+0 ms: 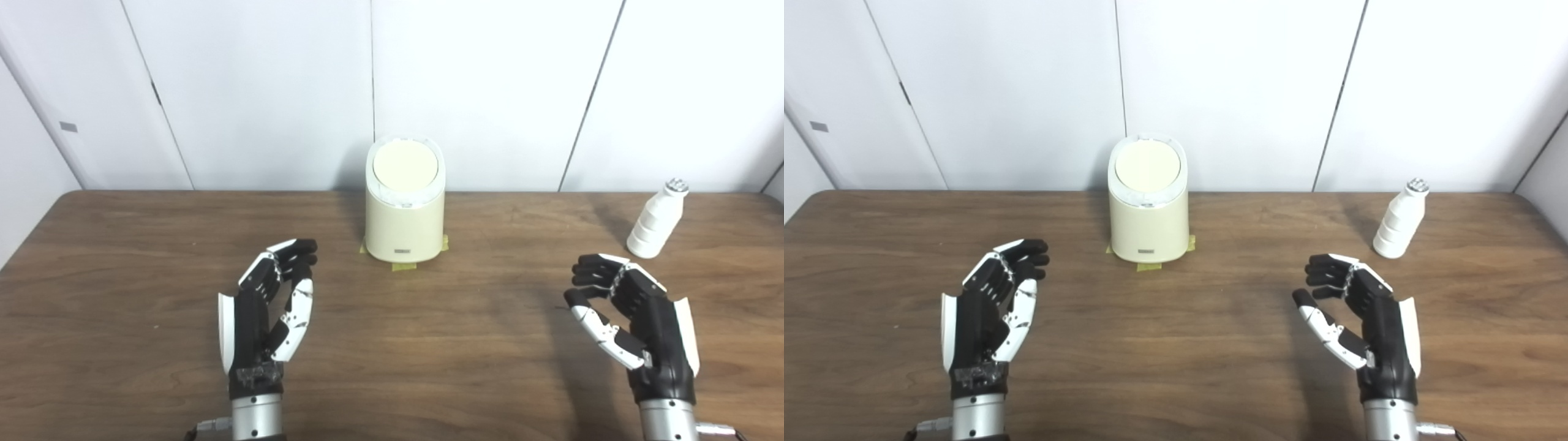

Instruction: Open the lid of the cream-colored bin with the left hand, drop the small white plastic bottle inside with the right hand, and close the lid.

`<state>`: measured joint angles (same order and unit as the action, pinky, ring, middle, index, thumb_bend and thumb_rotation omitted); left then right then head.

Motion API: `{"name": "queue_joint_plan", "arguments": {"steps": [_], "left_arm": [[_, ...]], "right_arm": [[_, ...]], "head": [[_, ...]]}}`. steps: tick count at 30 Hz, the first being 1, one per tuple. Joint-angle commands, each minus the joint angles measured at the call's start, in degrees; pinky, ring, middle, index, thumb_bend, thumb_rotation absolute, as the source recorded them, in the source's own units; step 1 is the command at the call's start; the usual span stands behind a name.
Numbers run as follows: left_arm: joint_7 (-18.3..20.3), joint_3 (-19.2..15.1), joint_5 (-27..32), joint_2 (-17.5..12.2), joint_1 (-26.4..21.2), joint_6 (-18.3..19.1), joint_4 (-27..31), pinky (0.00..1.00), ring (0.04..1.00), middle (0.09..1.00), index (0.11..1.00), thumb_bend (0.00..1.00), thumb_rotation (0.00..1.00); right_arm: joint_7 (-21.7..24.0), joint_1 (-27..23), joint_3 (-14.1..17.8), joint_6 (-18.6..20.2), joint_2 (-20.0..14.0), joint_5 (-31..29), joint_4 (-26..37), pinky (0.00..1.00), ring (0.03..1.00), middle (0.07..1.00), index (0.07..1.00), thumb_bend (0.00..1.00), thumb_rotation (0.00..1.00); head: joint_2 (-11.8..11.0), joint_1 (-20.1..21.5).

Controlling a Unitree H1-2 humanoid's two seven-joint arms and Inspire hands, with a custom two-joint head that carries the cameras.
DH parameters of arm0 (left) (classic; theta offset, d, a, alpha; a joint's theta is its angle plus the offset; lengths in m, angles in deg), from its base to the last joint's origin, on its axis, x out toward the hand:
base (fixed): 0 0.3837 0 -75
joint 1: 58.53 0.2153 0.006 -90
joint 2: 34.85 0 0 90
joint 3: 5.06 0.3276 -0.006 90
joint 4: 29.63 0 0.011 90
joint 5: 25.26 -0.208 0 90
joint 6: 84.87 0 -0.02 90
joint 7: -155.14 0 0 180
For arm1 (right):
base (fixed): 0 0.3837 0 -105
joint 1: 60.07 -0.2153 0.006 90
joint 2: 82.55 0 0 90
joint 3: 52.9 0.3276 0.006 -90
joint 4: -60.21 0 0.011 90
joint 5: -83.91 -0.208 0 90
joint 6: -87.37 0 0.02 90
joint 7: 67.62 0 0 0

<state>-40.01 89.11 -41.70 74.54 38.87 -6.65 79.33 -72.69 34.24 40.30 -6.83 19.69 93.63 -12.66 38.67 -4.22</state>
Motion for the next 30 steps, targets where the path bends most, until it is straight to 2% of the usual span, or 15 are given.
{"name": "queue_joint_plan", "arguments": {"steps": [1, 6, 9, 11, 15, 18, 21, 23, 29, 30], "left_arm": [[-0.2, -0.3, -0.6, 1.0, 6.4, -1.3, 1.7, 0.59, 0.65, 0.684, 0.668, 0.22, 0.44], [-0.1, -0.4, -0.7, 0.7, 6.1, -1.6, 1.1, 0.6, 0.655, 0.685, 0.671, 0.22, 0.47], [-0.3, -0.9, 0.2, 0.6, 5.5, -2.0, 0.6, 0.6, 0.655, 0.685, 0.668, 0.22, 0.45], [-0.1, -1.4, 0.7, 0.5, 4.8, -1.0, 0.7, 0.6, 0.655, 0.686, 0.669, 0.24, 0.43], [1.1, -2.1, 1.0, 0.1, 3.5, 1.7, 1.9, 0.62, 0.688, 0.719, 0.706, 0.32, 0.39], [2.0, -2.1, -1.0, -0.2, 2.7, 4.0, 3.3, 0.64, 0.734, 0.757, 0.742, 0.42, 0.45], [3.7, -2.2, -4.6, -1.5, 1.3, 7.6, 5.2, 0.75, 0.829, 0.842, 0.833, 0.52, 0.58], [5.2, -2.7, -3.4, -2.1, -0.1, 9.7, 6.7, 0.81, 0.876, 0.89, 0.876, 0.61, 0.61], [8.0, -4.6, -4.0, -3.0, -5.4, 15.2, 10.1, 0.82, 0.907, 0.915, 0.9, 0.71, 0.61], [8.3, -5.0, -4.1, -3.2, -6.7, 16.2, 10.5, 0.8, 0.907, 0.916, 0.9, 0.73, 0.62]], "right_arm": [[-0.2, 0.1, -0.1, -1.2, 0.4, 0.0, 2.1, 0.53, 0.604, 0.619, 0.618, 0.25, 0.18], [-0.2, -0.2, -0.2, -1.3, 0.5, 0.0, 1.6, 0.53, 0.602, 0.614, 0.614, 0.25, 0.19], [-0.3, -0.6, -0.4, -1.9, 0.5, 0.1, 0.8, 0.53, 0.601, 0.614, 0.614, 0.25, 0.2], [-0.4, -0.9, -0.5, -2.1, 0.7, -0.2, 0.1, 0.52, 0.598, 0.612, 0.613, 0.25, 0.2], [-1.0, -1.6, -0.4, -4.1, 0.8, -0.2, -1.7, 0.52, 0.594, 0.607, 0.609, 0.26, 0.22], [-1.3, -2.1, -0.4, -5.6, 0.9, -0.2, -3.3, 0.52, 0.587, 0.601, 0.604, 0.26, 0.23], [-1.7, -2.6, -0.5, -6.4, 1.1, 0.7, -4.5, 0.51, 0.586, 0.602, 0.602, 0.25, 0.24], [-1.9, -2.9, -0.6, -7.0, 1.2, 0.8, -5.3, 0.51, 0.587, 0.603, 0.601, 0.25, 0.26], [-2.0, -3.8, -0.6, -8.3, 1.1, 0.4, -7.2, 0.51, 0.587, 0.603, 0.601, 0.24, 0.22], [-1.9, -3.9, -0.6, -8.5, 1.1, 0.5, -7.4, 0.51, 0.588, 0.603, 0.602, 0.24, 0.21]], "head": [[0.1, -0.1], [-0.1, -0.4], [-0.5, -0.2], [-0.7, 0.0], [-0.9, 0.1], [-1.2, -0.1], [-1.5, -0.4], [-1.7, -0.4], [-2.2, -0.6], [-2.3, -0.7]]}}
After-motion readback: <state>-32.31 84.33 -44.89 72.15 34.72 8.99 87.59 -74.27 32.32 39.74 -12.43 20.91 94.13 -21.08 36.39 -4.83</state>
